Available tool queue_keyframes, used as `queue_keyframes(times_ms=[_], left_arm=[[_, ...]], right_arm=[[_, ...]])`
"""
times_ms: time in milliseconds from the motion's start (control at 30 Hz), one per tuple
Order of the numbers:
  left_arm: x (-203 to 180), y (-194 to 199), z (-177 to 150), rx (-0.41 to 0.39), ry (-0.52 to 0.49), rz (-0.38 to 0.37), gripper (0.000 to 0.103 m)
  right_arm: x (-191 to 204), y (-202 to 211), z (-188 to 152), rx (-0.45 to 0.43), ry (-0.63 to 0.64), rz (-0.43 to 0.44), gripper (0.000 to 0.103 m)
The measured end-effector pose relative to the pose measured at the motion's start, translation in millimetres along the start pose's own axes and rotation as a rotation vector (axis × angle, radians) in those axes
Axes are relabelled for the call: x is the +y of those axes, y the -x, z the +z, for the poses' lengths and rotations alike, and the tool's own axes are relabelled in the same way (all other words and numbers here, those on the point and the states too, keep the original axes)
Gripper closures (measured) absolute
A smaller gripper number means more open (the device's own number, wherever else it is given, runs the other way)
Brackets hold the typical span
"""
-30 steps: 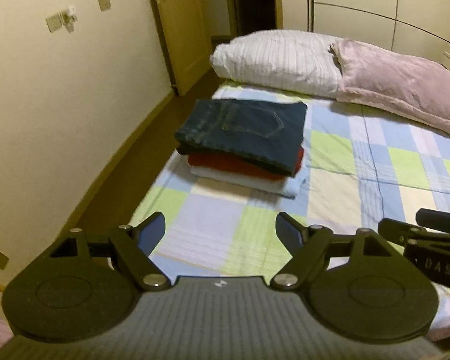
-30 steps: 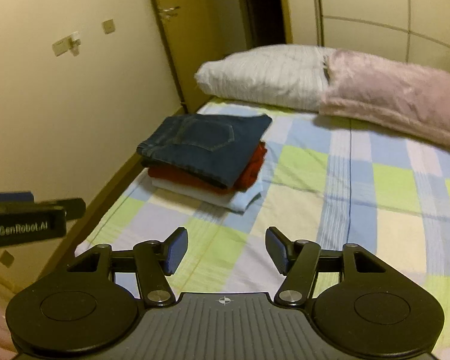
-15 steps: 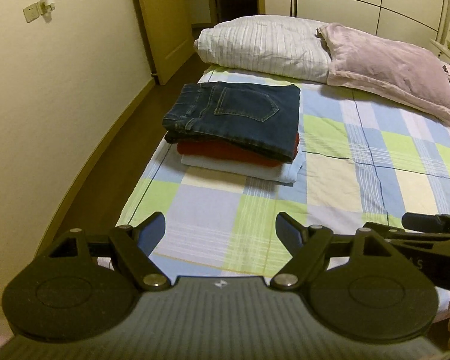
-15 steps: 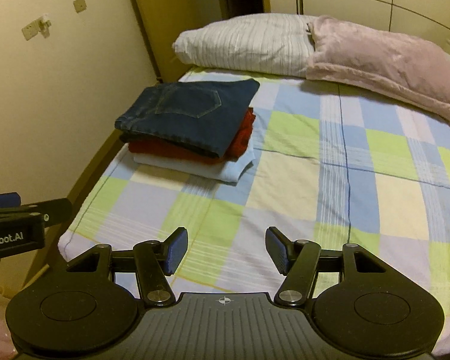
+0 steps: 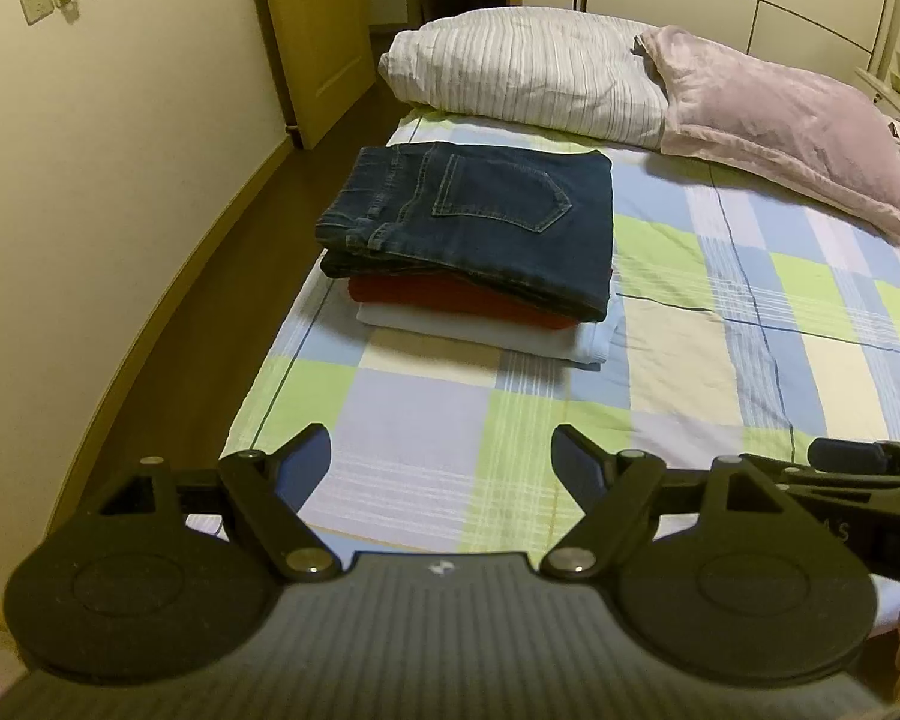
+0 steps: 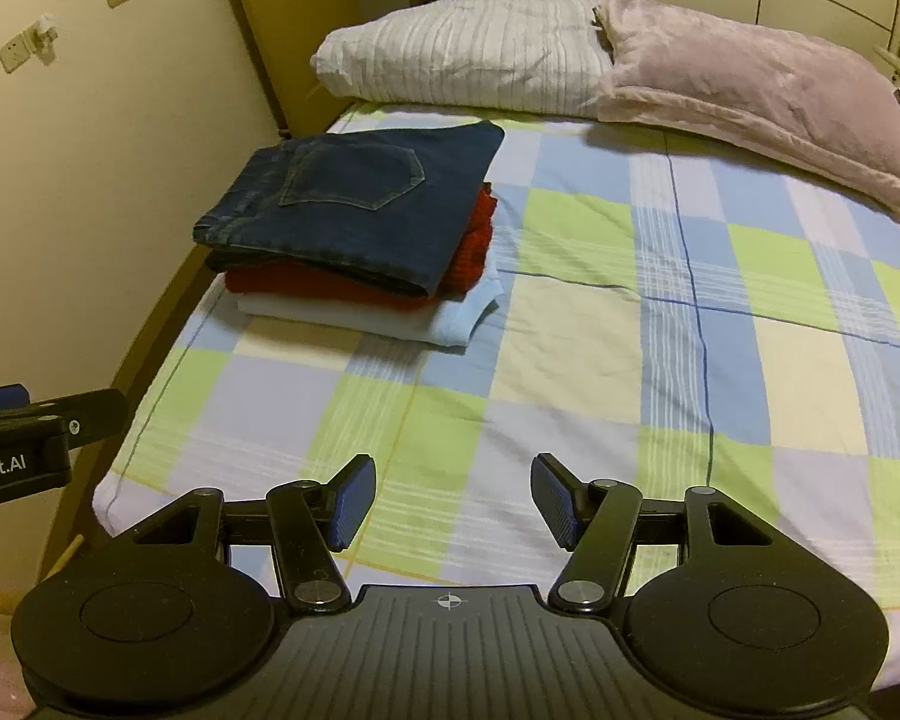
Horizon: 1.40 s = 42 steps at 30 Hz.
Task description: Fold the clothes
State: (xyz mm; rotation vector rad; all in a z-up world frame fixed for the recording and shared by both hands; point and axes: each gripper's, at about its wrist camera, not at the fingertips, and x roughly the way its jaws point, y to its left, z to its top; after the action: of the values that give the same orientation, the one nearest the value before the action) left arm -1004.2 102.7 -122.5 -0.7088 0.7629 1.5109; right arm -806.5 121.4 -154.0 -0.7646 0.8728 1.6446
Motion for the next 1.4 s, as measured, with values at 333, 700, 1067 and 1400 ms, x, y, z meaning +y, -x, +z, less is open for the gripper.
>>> queue_keyframes(times_ms=[333,700,1067,1400], left_arm=[[13.5,-23.8,10.8,0.03,-0.02,-0.026,0.025],[38.0,-40.6,24.3,0.071,-0.024,-0.038,0.025],[61.2,-61.1,36.3,0.099,-0.034,-0.045,0.025],[71.6,-83.4,35.6,0.122,-0.049,-0.07,0.025]], right_arm=[[12.9,-21.0,11.7,0.023,-0.003,-0.018,0.042],[32.9,-40.1,26.8,0.066,-0.015,-0.032,0.042],[53.5,-57.2,39.1,0.093,-0.038,-0.049,0.042],[64.5,-75.2,38.8,0.108,-0.053,-0.079,0.042]])
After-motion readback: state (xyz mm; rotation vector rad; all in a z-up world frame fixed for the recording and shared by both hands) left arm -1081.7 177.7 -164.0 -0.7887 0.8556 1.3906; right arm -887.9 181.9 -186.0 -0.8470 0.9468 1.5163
